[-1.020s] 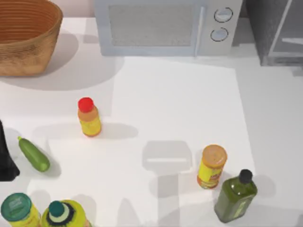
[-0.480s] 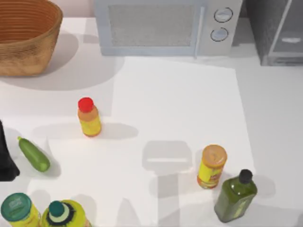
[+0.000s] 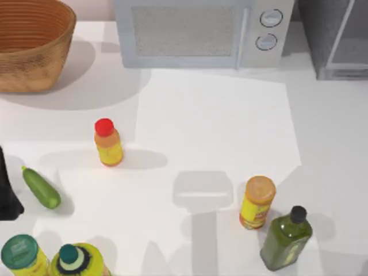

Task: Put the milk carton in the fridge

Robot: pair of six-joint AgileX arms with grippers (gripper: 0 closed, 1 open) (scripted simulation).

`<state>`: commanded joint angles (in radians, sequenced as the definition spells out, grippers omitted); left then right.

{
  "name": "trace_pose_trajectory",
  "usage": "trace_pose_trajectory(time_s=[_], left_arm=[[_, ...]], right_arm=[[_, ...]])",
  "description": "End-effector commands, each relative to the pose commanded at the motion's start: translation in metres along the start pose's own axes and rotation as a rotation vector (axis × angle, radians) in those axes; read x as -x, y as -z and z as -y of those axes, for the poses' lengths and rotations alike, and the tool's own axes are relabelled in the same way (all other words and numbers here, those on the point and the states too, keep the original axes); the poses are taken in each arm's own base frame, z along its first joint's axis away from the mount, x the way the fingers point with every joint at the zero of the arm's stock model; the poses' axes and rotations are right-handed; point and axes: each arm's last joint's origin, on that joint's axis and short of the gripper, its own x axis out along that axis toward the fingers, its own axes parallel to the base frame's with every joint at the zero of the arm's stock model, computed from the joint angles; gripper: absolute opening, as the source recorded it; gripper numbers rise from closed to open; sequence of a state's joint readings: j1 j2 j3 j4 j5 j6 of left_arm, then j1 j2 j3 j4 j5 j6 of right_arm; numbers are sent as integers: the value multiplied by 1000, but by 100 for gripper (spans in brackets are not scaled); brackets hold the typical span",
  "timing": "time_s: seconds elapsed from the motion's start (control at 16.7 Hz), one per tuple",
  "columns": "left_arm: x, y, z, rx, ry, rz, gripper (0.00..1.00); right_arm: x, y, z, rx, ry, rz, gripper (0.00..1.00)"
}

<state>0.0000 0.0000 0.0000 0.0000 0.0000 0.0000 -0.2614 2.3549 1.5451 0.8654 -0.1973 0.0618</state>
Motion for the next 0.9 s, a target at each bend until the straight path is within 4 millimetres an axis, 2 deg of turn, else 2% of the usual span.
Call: trace_pose_trajectory(time_s=[0.24,0.48,0.9], left_arm=[[0,0,0,0,0,0,100],[0,0,0,0,0,0,100],[0,0,0,0,0,0,100]], right_arm=[[-16,23,-20,35,-44,-46,0],[-16,23,-20,35,-44,-46,0],[-16,23,-20,35,-44,-46,53]])
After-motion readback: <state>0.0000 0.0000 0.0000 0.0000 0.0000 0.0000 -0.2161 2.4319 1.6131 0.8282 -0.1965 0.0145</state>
